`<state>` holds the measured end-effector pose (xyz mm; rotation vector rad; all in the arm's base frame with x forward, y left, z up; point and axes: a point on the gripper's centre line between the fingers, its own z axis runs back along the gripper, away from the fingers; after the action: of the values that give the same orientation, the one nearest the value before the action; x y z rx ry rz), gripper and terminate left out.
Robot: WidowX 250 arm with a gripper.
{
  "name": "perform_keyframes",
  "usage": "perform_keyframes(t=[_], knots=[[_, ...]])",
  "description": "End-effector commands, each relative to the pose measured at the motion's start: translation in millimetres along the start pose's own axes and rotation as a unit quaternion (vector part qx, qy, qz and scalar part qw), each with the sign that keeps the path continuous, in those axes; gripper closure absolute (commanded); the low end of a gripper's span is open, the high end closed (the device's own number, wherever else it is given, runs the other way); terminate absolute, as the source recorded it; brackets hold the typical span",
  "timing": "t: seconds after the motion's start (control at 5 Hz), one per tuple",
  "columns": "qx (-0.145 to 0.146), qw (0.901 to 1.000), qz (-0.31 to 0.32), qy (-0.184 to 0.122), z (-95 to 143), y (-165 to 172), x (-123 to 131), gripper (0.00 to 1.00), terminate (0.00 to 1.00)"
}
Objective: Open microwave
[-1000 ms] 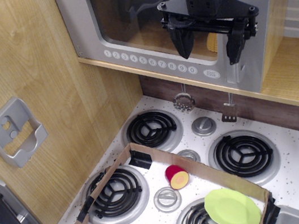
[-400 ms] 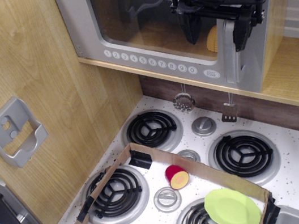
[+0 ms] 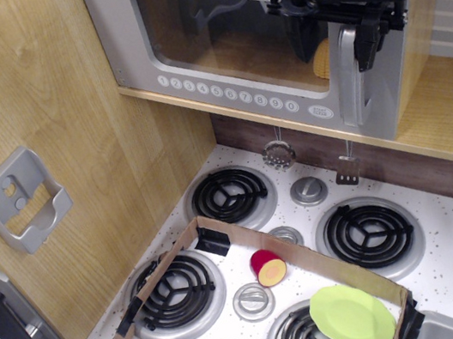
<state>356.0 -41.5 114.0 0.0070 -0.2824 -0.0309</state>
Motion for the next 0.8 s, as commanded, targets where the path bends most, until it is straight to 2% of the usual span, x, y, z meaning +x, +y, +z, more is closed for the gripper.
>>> perform_keyframes(t=[0.0, 0.6], knots=[[-0.001, 0.9997, 0.011, -0.024, 9.9, 2.5, 10.8, 1.00, 0.00], [0.005, 0.9988, 0.044, -0.020, 10.8, 7.4, -12.9, 1.00, 0.00]])
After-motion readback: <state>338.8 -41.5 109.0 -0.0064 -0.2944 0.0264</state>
